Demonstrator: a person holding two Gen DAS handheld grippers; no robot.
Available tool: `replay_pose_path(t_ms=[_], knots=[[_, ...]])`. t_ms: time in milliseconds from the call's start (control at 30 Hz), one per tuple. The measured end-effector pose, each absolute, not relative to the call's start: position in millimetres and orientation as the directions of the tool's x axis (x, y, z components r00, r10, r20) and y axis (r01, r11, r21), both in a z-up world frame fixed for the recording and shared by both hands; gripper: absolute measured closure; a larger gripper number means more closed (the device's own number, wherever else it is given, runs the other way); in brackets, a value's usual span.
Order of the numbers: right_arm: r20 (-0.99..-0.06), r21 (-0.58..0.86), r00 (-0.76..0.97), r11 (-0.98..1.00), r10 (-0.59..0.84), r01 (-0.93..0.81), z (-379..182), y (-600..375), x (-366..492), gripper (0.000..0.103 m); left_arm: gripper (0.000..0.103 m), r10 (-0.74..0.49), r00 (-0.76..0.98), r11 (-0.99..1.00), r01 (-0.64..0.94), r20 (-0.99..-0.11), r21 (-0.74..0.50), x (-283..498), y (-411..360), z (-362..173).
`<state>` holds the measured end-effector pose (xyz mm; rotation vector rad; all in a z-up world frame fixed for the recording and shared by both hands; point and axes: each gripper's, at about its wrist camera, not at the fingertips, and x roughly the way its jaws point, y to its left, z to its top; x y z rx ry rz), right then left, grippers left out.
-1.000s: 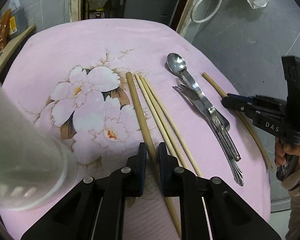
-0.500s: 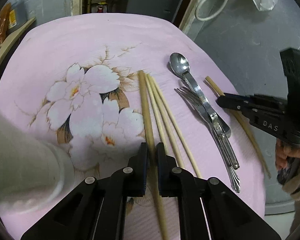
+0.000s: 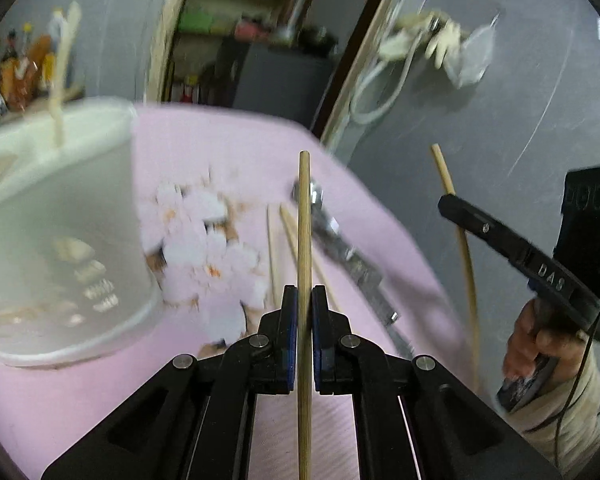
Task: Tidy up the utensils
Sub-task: 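Lift both held chopsticks and carry them over the white basket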
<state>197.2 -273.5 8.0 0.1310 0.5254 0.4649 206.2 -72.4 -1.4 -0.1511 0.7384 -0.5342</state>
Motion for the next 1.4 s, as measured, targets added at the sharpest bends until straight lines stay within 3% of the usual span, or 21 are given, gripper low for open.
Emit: replay_pose_path(t_ms=[333,667,1100,1400], knots=[[-0.088,0.162,0.821,0.821,0.564,-0.547,59.6,-222.5,170.4,0.097,0.099,-0.419,0.864,0.903,0.364,-0.279,-0.229,176.0,-41.1,58.5],[0.153,0.117,0.783,0.776,0.602,-0.62,97.2,-164.3,176.0,0.097,0.099,-0.241,0.969,0.949,0.224,-0.051,-0.223,164.5,28.7,105.0],[0.39,0.229,0.732,0.711,0.559,-0.665,109.3,-117.0,215.5,0.097,0.099,0.042,0.997,0.889,-0.007,0.067,-0.457,179.8,154.4,108.5],[0.359,0.262,0.802,0.772,0.478,-0.578,82.5,-110.5,236.8,0.097,0.099,0.157,0.986,0.878,-0.115,0.053,-0.464,185.9,163.3,87.8]])
